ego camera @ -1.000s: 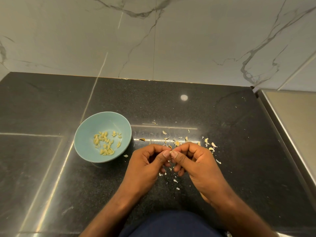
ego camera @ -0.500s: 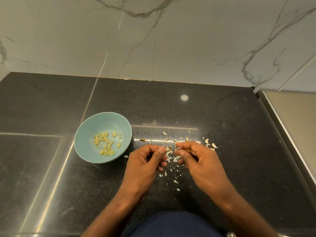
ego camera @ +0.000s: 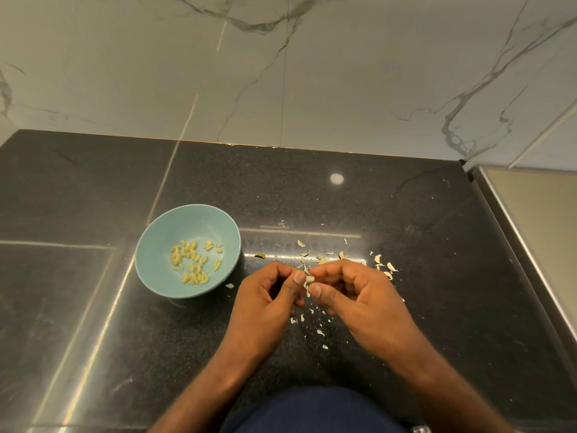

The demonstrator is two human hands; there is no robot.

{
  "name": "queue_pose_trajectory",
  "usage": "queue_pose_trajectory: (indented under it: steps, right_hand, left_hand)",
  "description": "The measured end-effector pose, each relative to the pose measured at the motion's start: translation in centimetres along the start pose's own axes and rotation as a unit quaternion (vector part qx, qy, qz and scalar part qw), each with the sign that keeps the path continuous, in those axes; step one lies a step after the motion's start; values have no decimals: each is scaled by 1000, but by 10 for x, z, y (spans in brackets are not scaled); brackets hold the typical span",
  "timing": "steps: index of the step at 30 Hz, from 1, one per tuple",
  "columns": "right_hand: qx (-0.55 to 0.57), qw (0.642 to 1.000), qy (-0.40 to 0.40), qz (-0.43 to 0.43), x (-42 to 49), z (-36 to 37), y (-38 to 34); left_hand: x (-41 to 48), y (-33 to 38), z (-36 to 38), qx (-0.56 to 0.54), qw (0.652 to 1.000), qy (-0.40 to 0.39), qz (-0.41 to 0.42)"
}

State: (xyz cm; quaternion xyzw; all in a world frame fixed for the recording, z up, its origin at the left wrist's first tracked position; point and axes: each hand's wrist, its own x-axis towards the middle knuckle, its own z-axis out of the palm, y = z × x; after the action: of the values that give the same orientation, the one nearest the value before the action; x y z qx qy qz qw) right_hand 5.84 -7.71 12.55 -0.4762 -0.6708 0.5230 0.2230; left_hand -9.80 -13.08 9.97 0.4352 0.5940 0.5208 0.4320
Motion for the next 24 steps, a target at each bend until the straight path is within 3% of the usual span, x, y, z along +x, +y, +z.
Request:
queue_pose_trajectory:
  steps: [7, 11, 18, 24]
  right_hand:
    - [40, 999, 7, -17, -4, 2, -4]
    - [116, 993, 7, -6, -5, 4, -7]
    - [333, 937, -31, 99, -6, 11, -15]
    - [385, 904, -56, 176, -4, 13, -20]
  left_hand:
    - [-3, 0, 1, 68, 996, 9, 66]
    - [-3, 0, 0, 134, 978, 22, 155]
    - [0, -6, -1, 220, 931, 42, 289]
    - [-2, -7, 0, 217, 920, 46, 323]
